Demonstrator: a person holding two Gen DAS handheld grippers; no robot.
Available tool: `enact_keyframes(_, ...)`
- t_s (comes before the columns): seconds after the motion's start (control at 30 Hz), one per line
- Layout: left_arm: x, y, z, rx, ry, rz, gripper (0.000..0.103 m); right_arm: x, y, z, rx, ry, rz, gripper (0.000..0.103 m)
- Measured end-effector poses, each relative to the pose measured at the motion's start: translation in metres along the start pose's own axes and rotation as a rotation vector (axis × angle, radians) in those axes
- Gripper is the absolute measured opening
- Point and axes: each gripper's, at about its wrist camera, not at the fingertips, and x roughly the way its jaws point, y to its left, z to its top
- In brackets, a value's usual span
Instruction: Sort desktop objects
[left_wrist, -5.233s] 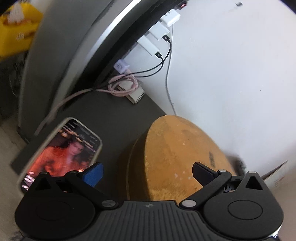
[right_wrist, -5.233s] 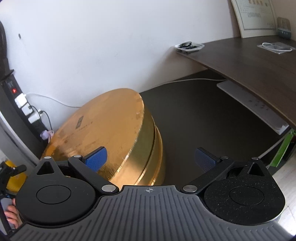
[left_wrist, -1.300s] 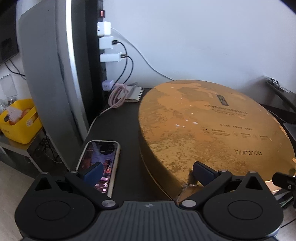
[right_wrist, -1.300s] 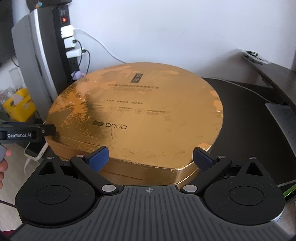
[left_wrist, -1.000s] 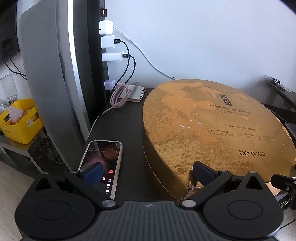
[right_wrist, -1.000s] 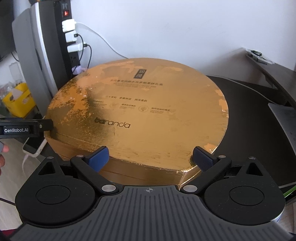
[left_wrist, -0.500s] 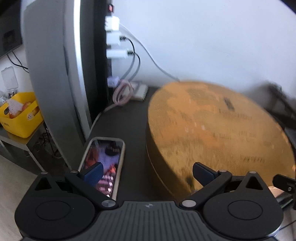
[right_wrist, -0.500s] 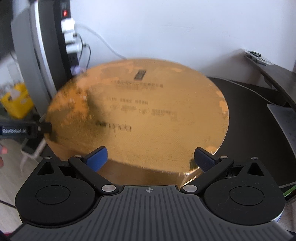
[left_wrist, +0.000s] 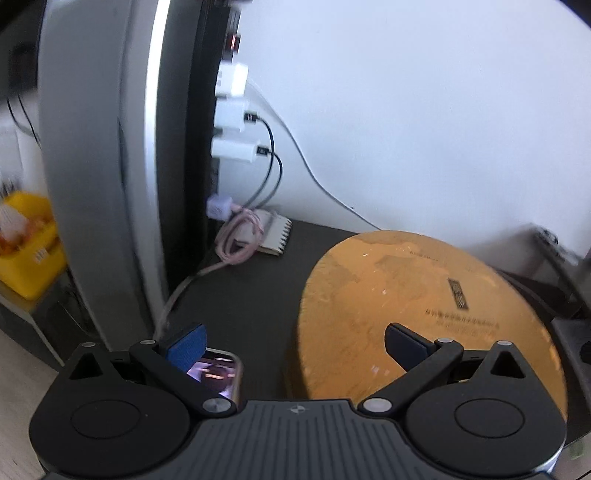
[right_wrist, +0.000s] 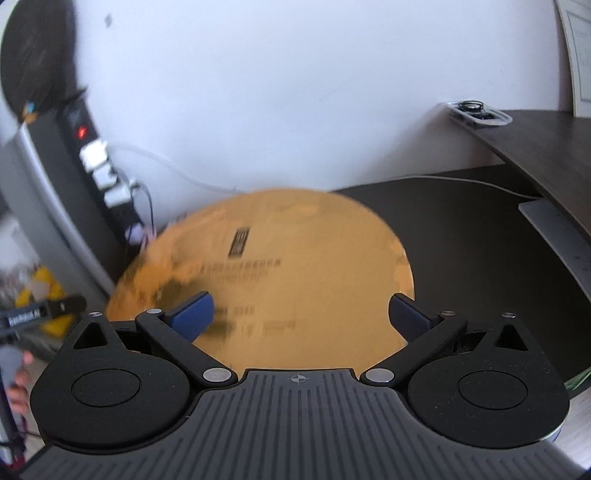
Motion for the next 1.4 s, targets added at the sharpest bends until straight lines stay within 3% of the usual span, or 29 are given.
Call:
enact_keyframes(0.17,0.034,-0.012,0.015,-0.021,0.045,-0.026,0.101,0.031,-0.005,0.028,0.021,-0.007,-0.015,0.1)
enact_keyframes(0.33,0.064,-0.013,0.022,-0.02,0.079,-0.047,0.097,0.077,-0.01,0.046,0.069,0.044,0.027,0.092)
enact_keyframes(0.6,0.089,-0.012,0.027,-0.006,0.115,-0.029,0.097,0.128,-0.009,0.053,0.039,0.099,-0.034,0.091)
enact_keyframes(1.07,0.109,-0.008,0.038,0.002,0.168,-0.016,0.103,0.153,-0.009,0.068,0.016,0.126,-0.039,0.094)
enact_keyframes(1.4,0.119,-0.004,0.039,0.002,0.203,-0.038,0.103,0.172,0.024,0.063,-0.192,0.184,-0.154,0.099)
